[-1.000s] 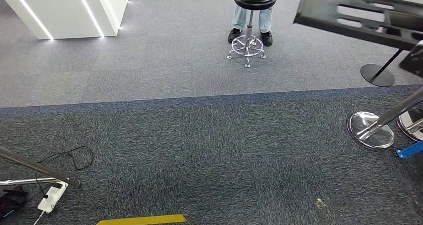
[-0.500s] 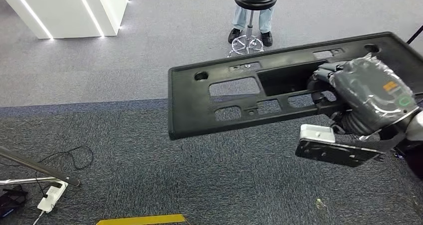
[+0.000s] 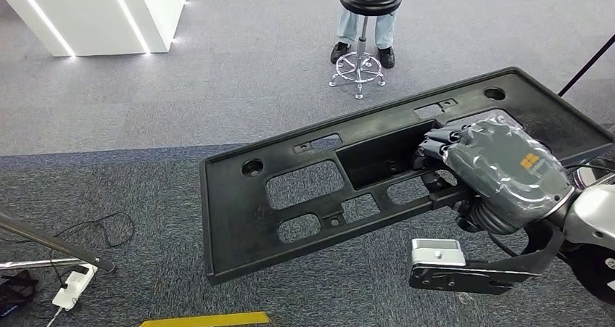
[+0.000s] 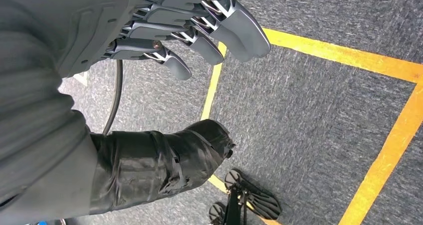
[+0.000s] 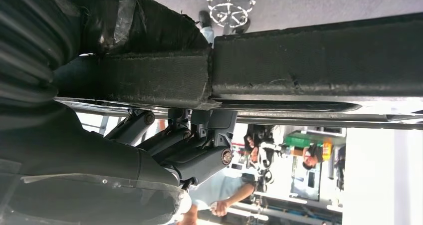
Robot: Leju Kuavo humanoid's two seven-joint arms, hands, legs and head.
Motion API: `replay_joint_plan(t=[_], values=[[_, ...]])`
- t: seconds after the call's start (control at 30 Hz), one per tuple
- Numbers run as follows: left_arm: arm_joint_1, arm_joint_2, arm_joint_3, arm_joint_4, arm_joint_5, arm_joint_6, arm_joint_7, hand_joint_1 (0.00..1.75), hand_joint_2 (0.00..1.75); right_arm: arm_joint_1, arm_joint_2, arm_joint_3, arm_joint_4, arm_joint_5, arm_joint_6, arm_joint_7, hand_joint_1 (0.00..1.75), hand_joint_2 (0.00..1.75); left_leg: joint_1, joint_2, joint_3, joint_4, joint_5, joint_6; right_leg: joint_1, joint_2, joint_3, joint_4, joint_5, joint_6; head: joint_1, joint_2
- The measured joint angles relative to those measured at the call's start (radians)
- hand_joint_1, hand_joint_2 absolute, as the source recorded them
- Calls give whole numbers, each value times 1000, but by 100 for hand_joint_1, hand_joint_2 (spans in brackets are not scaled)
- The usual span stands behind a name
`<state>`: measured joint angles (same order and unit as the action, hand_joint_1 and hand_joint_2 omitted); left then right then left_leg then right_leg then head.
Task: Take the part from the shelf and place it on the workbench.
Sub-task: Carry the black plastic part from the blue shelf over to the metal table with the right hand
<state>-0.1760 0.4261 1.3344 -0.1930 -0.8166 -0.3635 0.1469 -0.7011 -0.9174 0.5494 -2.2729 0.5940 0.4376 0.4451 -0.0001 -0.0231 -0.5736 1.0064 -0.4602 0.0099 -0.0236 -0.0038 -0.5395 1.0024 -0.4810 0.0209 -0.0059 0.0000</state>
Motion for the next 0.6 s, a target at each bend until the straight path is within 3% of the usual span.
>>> replay_joint_plan(t=[0.17, 0.23, 0.3, 0.33, 0.37, 0.43, 0.5, 0.57, 0.6], values=[[1, 1, 0, 0, 0, -1, 0, 0, 175, -9, 0, 19, -10, -11, -1, 7, 175, 175, 7, -1, 7, -16, 5, 12, 1, -1, -1, 5, -7, 11, 1, 0], [1, 0, 0, 0, 0, -2, -2, 0, 175, -16, -1, 24, -11, -16, -1, 9, 175, 175, 14, -4, 18, -32, 12, 17, 3, 0, -38, 82, -48, 13, 5, 0], [1, -2, 0, 0, 0, -3, -3, 0, 175, -20, -1, 32, -11, -23, -1, 12, 175, 175, 13, -9, 20, -33, 11, 19, 3, 2, -106, 209, -98, 13, 7, 0], [2, -3, 0, 0, 0, -3, -3, 0, 175, -20, -1, 36, -11, -26, -1, 13, 175, 175, 13, -14, 20, -32, 10, 18, 2, 2, -133, 252, -105, 15, 7, 0], [2, -5, 0, 0, 0, -3, -2, 0, 175, -20, -1, 40, -11, -28, -1, 13, 175, 175, 15, -21, 21, -30, 9, 17, 0, 2, -143, 261, -94, 17, 7, 0], [1, -5, 0, 0, 0, -3, 0, 0, 175, -21, -1, 43, -11, -31, -1, 15, 175, 175, 20, -37, 21, -19, 0, 7, -8, 15, -113, 174, -26, 23, 7, 0], [0, -4, 0, 0, 1, -2, 2, 0, 175, -22, -1, 45, -11, -32, -1, 16, 175, 175, 24, -56, 9, 1, -12, -9, -17, 60, -66, 69, 17, 28, 7, 0], [-2, -3, 0, 0, 1, -2, 3, 0, 175, -23, -2, 49, -12, -33, -1, 16, 175, 175, 29, -74, -10, 15, -13, -24, -16, 85, -54, 41, 14, 23, 7, 0], [-2, -4, 0, 0, 2, -1, 3, 0, 175, -23, -2, 50, -13, -34, -1, 17, 175, 175, 32, -84, -15, 17, -11, -30, -13, 77, -56, 39, 13, 17, 5, 0]])
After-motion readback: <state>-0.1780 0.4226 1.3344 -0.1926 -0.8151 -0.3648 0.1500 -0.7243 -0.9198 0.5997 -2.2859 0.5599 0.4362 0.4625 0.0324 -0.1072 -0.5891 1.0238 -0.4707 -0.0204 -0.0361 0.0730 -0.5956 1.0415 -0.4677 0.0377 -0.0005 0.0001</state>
